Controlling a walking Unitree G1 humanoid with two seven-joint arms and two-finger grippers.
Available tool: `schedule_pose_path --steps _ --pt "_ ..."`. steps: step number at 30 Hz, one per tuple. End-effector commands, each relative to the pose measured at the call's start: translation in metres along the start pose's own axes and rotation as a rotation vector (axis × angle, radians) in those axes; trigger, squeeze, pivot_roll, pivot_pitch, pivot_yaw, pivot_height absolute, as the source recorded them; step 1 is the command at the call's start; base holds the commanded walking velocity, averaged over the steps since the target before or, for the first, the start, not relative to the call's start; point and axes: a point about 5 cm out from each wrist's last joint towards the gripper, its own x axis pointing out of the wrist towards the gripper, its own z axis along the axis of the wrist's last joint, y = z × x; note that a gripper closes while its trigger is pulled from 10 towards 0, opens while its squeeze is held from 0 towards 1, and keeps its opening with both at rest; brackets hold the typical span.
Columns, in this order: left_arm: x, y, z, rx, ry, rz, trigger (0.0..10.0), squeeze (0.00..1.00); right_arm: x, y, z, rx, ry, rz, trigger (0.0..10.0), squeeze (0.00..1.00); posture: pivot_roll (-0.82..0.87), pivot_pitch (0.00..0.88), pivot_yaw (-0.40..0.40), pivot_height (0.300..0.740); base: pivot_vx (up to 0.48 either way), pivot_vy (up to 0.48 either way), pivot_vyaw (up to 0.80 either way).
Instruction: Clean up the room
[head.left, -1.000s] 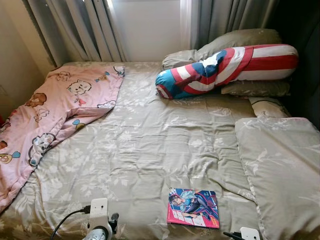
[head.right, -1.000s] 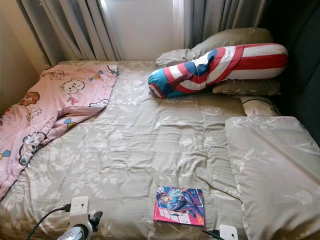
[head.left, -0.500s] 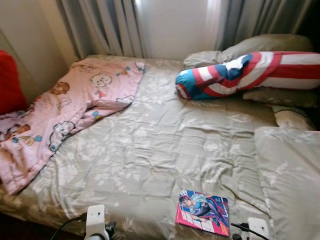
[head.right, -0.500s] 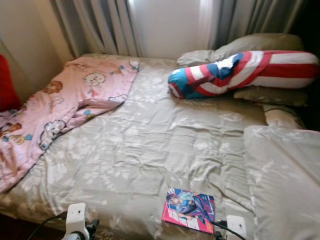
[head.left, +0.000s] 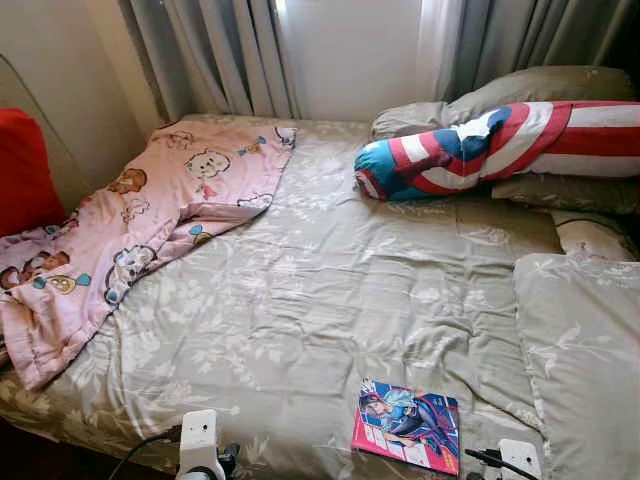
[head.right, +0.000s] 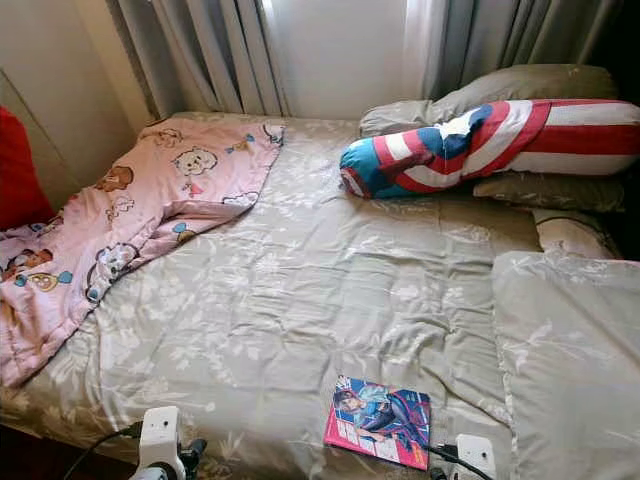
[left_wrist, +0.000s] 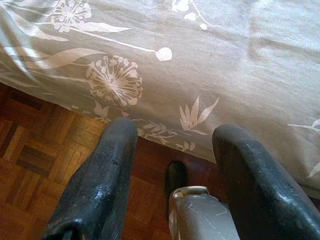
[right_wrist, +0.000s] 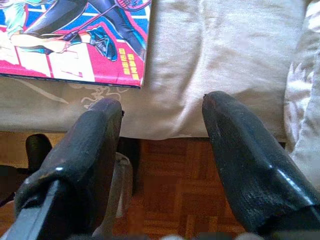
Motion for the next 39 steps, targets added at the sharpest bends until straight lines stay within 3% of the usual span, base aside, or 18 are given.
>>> schedule_pose_path --steps 1,39 --pt "-0.0007 0.0033 -0.0032 0.016 0.019 0.002 10.0 0.00 -0.0003 0.0002 -0.0025 0.016 0.009 -0.002 10.0 0.00 -0.04 0.000 0.033 0.740 0.000 0.334 0.00" --pt "-0.0025 0.0078 -0.0097 0.023 0.048 0.009 10.0 0.00 -0.0001 0.0017 -0.0031 0.011 0.017 0.005 10.0 0.00 -0.03 0.005 0.036 0.740 0.000 0.384 0.00"
